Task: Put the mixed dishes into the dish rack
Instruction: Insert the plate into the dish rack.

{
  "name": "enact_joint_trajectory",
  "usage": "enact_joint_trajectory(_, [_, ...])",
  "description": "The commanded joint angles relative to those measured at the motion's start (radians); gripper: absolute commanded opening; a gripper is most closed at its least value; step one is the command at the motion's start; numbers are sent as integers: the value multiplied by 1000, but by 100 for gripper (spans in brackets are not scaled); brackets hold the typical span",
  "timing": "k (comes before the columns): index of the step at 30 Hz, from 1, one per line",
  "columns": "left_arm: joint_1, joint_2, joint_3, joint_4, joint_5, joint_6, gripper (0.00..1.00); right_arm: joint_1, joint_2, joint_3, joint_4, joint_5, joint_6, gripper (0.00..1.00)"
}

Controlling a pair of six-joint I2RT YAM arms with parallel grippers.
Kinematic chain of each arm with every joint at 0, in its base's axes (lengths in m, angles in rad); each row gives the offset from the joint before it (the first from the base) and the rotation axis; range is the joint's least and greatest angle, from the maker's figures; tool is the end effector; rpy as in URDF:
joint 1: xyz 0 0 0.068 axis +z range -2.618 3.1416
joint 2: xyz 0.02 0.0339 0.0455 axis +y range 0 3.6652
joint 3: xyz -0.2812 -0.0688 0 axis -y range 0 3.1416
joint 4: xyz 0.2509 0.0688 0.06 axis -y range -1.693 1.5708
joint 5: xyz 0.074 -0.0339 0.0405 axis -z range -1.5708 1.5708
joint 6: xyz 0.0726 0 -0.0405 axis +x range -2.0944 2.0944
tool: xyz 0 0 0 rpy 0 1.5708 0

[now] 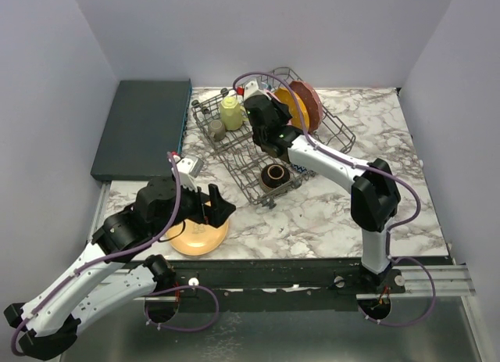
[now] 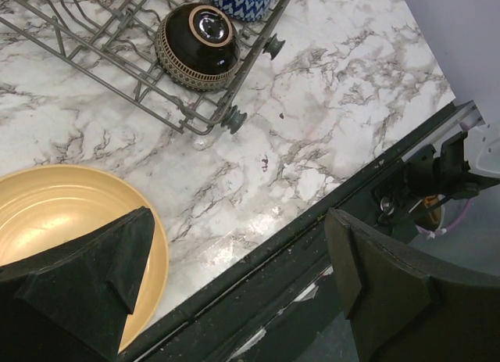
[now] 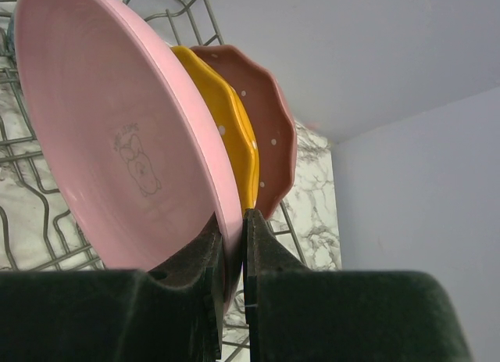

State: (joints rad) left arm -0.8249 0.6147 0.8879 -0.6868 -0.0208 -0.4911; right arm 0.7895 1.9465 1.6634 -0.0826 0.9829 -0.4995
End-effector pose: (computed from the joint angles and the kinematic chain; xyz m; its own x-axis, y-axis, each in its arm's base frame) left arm 0.1028 -0.1091 0.3422 -0.5807 -0.0663 -0.8114 0.5075 0.7498 -0.4245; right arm 0.3862 0.3036 0.3218 -0.2946 -0.6742 -0.6772 0.0141 0.7055 -0.7085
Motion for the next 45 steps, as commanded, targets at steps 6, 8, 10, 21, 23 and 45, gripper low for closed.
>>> enact_joint_trajectory(6, [2, -60, -81, 57, -55, 17, 99, -29, 63, 83, -10, 3, 43, 0])
enact_joint_trajectory(8, [2, -77, -87, 56, -64, 16, 99, -32, 77, 95, -34, -1, 62, 0])
enact_joint_trajectory(10, [1, -91, -91, 57, -75, 15, 99, -33, 89, 102, -45, -4, 70, 0])
enact_joint_trajectory(21, [2, -105, -96, 57, -86, 13, 99, -39, 129, 121, -109, -34, 134, 0])
enact_joint_trajectory(23, [3, -103, -98, 57, -91, 13, 99, -38, 132, 121, -120, -40, 150, 0])
enact_joint_trajectory(45, [3, -107, -101, 56, -110, 11, 99, -38, 154, 101, -225, -79, 279, 0])
